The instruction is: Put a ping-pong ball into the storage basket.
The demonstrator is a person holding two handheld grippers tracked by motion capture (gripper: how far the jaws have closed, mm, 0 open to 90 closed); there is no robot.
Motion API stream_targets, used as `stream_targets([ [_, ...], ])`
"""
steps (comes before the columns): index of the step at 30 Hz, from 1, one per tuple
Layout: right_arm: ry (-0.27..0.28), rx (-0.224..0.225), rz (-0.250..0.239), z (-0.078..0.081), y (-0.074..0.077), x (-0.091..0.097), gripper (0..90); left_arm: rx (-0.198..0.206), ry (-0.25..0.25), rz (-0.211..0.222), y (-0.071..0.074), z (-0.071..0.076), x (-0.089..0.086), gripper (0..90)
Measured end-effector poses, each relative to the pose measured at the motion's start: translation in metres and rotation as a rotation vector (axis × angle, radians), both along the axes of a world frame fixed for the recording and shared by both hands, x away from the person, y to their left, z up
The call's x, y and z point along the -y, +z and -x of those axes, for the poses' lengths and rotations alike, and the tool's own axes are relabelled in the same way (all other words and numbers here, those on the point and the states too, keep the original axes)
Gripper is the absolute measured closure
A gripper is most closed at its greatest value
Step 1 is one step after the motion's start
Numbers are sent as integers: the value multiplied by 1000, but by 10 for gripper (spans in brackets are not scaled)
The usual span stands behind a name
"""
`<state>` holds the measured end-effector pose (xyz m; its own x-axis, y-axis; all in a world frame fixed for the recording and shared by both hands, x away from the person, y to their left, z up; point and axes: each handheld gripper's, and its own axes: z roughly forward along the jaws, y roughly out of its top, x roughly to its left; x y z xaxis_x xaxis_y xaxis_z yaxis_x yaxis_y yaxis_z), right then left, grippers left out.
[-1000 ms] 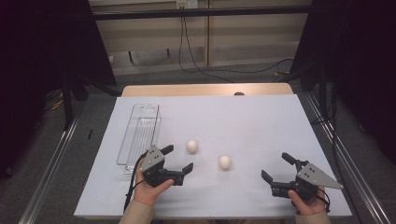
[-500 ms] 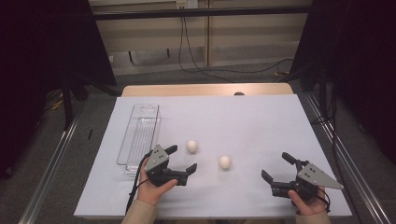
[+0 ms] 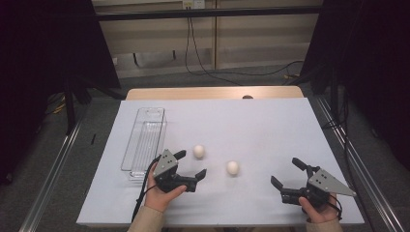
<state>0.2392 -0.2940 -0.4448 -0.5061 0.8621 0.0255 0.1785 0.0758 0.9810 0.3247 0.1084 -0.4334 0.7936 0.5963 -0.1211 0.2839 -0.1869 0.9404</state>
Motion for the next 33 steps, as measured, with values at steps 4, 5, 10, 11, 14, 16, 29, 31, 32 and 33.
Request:
stream_targets([
  [4, 0, 0, -1, 0, 0, 0, 34, -3, -3, 0, -1, 0, 2, 23],
  [5, 0, 0, -1, 0, 0, 0, 34, -2, -3, -3, -1, 0, 2, 23],
  [10, 0, 0, -1, 0, 0, 0, 34, 0, -9, -7, -1, -1, 5, 23],
  [11, 0, 0, -1, 0, 0, 0, 34, 0, -9, -7, -1, -1, 5, 23],
  [14, 0, 0, -2, 0, 0, 0, 34, -4, -10, -8, -2, -1, 6, 23],
  [16, -1, -1, -2, 0, 0, 0, 34, -3, -12, -9, -2, -2, 7, 23],
  [29, -2, -2, -2, 0, 0, 0, 34, -6, -26, -11, -2, -2, 14, 24],
  [31, -3, 1, -2, 0, 0, 1, 35, -7, -29, -11, -2, -3, 15, 25],
  [32, -3, 1, -2, 0, 0, 1, 35, -7, -28, -11, -2, -3, 15, 25],
  [33, -3, 0, -2, 0, 0, 1, 34, -8, -29, -13, -2, -3, 16, 26],
])
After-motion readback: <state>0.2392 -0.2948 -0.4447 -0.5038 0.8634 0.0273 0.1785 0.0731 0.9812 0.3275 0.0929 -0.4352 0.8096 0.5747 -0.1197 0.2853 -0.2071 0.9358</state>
